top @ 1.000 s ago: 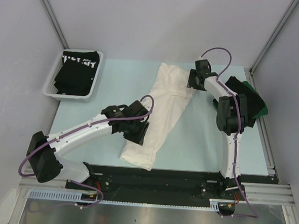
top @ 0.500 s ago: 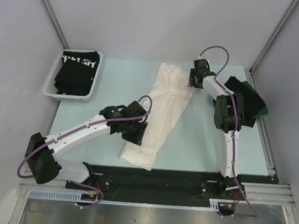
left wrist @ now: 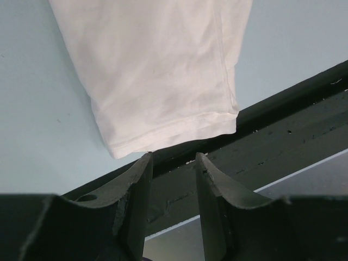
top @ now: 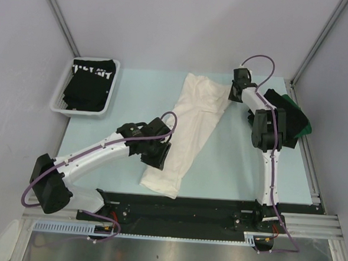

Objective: Fold and stack the t-shirts

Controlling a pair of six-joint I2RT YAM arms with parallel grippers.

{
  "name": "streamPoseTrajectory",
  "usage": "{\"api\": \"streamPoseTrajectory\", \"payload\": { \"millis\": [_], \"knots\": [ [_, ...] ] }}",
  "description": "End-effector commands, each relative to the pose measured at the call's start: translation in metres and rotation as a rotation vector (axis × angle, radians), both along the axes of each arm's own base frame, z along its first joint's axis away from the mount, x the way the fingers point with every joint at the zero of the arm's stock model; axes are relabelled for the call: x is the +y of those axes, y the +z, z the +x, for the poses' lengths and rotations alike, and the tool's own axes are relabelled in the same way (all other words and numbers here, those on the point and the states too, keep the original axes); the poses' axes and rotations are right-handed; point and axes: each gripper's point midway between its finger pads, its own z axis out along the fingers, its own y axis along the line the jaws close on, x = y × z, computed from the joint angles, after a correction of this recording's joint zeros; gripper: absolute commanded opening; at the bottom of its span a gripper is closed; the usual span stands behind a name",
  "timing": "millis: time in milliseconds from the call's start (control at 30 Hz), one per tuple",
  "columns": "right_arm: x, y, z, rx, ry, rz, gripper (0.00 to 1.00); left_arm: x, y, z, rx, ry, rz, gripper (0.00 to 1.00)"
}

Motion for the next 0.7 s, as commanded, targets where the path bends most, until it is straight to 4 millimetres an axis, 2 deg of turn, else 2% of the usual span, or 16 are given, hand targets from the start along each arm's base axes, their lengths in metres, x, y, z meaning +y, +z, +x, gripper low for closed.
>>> {"api": "streamPoseTrajectory", "payload": {
  "millis": [0,67,133,167,333,533,667],
  "knots": [
    [0.007,0.014,0.022,-0.05,-0.001,0.075,0.28,-0.001,0.007,0.008,-0.024,-0.006,-0.001,0.42],
    [0.01,0.003,0.021,-0.021,0.006,0.092,0.24,-0.002,0.009,0.009,-0.027,-0.005,-0.002,0.42],
    [0.011,0.008,0.025,-0.021,0.009,0.107,0.24,-0.001,0.008,0.01,-0.025,-0.006,0.006,0.42],
    [0.013,0.002,0.026,-0.008,0.01,0.119,0.23,-0.001,0.008,0.01,-0.026,-0.005,0.005,0.42],
    [0.016,0.001,0.03,-0.01,0.011,0.155,0.22,-0.001,0.007,0.011,-0.024,-0.003,0.01,0.42],
    [0.012,-0.004,0.027,0.008,0.007,0.166,0.26,-0.003,0.005,0.012,-0.017,-0.007,0.009,0.42],
    [0.01,-0.009,0.027,0.019,0.021,0.179,0.16,-0.004,0.005,0.014,-0.017,-0.01,0.013,0.42]
  ]
}}
